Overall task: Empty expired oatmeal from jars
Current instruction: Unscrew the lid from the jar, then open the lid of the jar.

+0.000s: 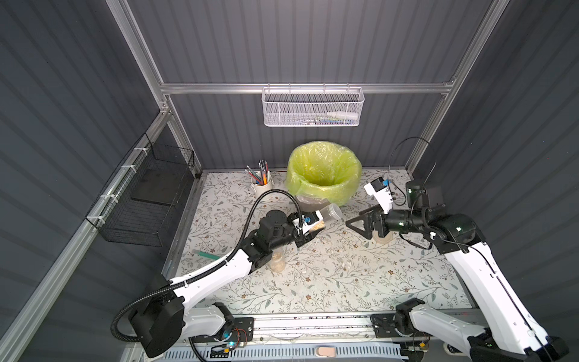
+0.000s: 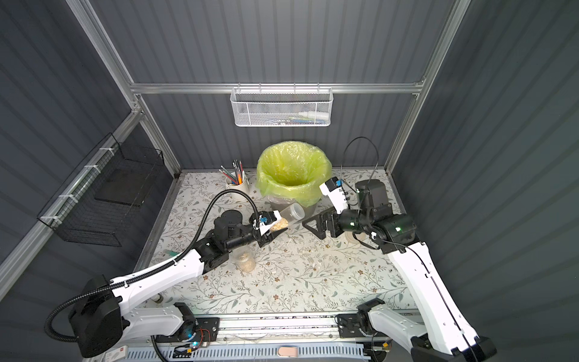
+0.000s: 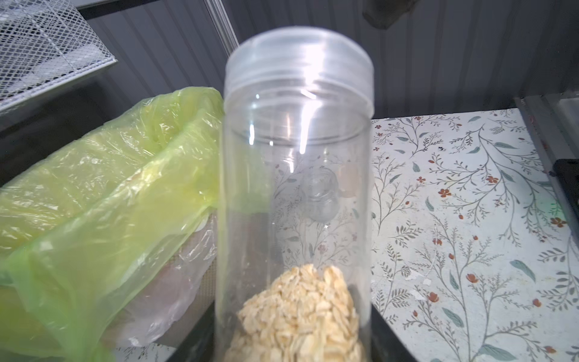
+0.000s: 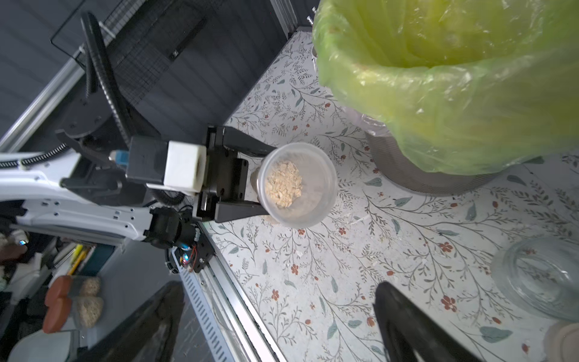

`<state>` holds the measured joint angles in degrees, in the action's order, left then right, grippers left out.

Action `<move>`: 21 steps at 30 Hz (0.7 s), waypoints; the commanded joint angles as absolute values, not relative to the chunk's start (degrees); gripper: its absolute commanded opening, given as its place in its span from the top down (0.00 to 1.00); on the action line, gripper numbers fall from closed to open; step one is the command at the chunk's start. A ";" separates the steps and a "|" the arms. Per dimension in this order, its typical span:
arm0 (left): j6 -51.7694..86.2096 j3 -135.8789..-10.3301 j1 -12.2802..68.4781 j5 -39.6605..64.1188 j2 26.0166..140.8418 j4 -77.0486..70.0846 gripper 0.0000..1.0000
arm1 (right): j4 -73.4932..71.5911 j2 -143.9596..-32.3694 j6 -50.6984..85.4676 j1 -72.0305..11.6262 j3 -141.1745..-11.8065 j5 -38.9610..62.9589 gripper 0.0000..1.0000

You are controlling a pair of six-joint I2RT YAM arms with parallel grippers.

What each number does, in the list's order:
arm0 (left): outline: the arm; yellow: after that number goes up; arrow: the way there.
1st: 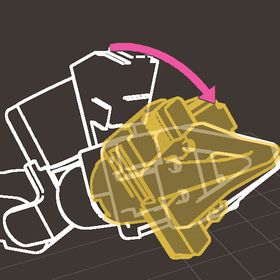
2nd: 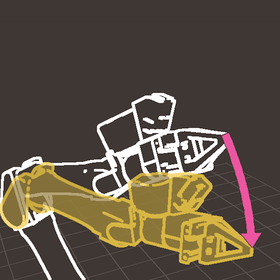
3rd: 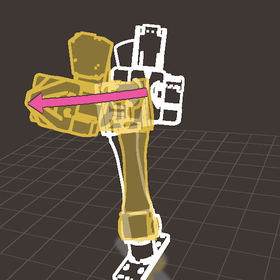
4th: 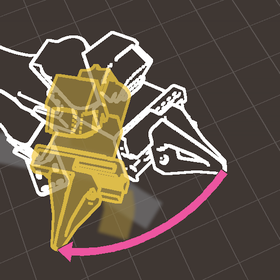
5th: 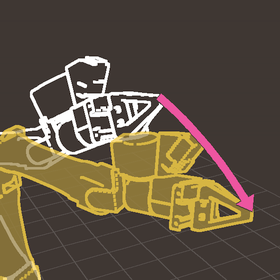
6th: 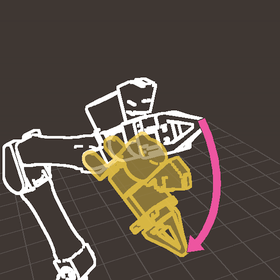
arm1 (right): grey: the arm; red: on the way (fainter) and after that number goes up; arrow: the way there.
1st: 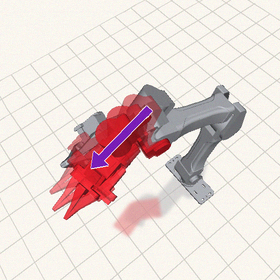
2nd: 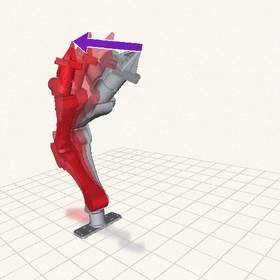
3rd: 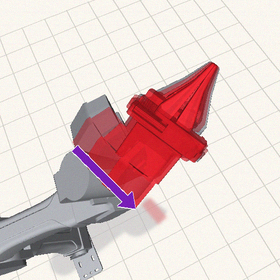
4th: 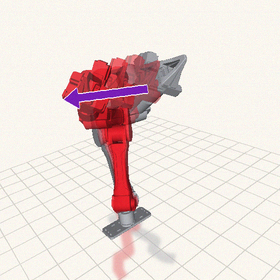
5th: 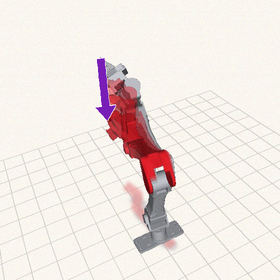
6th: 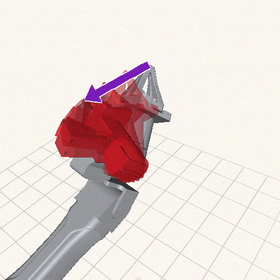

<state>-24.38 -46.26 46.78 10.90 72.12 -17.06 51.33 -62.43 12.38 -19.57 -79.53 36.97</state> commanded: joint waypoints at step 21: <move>-33.86 -49.66 52.55 1.28 72.87 -13.15 0.99 | 59.37 -75.54 37.18 -19.16 -85.87 39.18 0.27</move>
